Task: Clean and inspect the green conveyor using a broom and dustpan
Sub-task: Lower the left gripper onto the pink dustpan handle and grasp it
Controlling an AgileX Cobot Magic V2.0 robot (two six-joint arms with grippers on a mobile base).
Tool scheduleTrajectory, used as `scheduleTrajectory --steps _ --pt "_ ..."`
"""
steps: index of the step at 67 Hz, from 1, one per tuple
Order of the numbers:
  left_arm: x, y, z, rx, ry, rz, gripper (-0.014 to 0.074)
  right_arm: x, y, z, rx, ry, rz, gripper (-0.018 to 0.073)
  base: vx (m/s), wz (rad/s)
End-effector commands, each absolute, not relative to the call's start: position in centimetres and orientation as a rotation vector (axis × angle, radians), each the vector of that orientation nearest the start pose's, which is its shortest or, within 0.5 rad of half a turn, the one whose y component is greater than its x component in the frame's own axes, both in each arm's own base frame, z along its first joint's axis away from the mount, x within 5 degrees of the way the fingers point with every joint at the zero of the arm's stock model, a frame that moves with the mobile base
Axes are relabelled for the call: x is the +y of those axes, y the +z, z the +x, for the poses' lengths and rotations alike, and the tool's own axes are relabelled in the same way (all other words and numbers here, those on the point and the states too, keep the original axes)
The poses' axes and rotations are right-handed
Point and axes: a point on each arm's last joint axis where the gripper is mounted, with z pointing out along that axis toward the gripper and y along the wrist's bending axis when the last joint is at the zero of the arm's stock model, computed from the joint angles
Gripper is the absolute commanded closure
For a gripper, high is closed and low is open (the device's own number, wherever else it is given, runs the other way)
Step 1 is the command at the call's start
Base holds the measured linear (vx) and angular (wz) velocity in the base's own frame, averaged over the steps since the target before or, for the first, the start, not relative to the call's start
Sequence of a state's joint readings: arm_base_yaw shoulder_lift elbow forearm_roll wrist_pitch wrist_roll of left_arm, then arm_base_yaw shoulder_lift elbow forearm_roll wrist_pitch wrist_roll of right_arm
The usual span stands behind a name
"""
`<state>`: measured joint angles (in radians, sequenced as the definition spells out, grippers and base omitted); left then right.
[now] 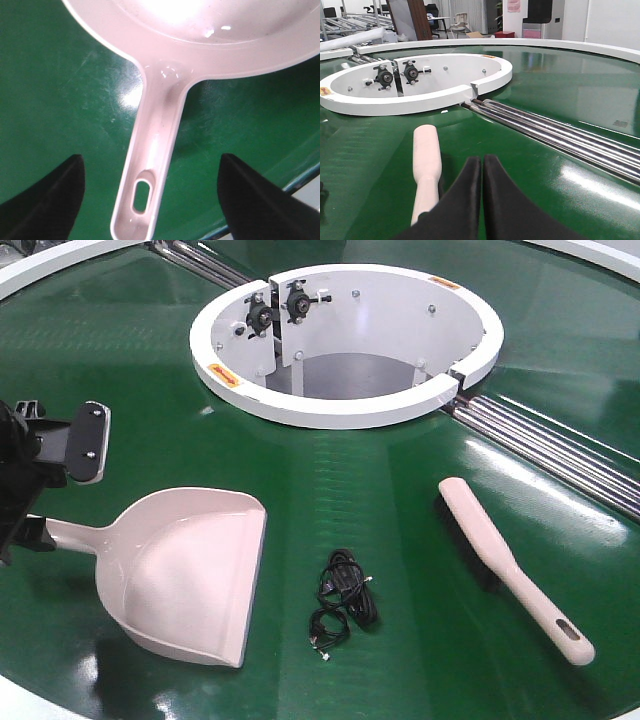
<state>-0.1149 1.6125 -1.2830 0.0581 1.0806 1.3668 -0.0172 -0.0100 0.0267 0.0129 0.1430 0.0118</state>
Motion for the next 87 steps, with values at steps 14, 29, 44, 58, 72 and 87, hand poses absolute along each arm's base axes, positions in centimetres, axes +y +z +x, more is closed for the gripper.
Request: scheduleTrajectory --steps 14,29,44,58,72,87 --pt "-3.5 27.9 33.2 2.046 0.341 2.069 0.0085 -0.1 19.3 5.6 1.567 0.004 0.026 0.0568 0.0 0.0" --pt "-3.7 26.6 34.0 2.018 0.328 2.107 0.0085 -0.1 19.3 5.6 1.567 0.004 0.026 0.0568 0.0 0.0" --pt "-4.1 24.6 34.8 2.036 0.274 2.148 0.0085 -0.1 19.3 5.6 1.567 0.004 0.026 0.0568 0.0 0.0" --pt "-4.1 23.4 35.1 2.021 0.25 2.211 0.0136 -0.1 19.3 5.6 1.567 0.006 0.028 0.0568 0.0 0.0" --pt "-4.1 23.2 35.1 2.03 0.226 2.225 0.0325 -0.1 19.3 5.6 1.567 0.006 0.028 0.0568 0.0 0.0" --pt "-4.5 24.5 34.6 1.999 0.257 2.213 0.0606 -0.1 19.3 5.6 1.567 0.006 0.028 0.0568 0.0 0.0"
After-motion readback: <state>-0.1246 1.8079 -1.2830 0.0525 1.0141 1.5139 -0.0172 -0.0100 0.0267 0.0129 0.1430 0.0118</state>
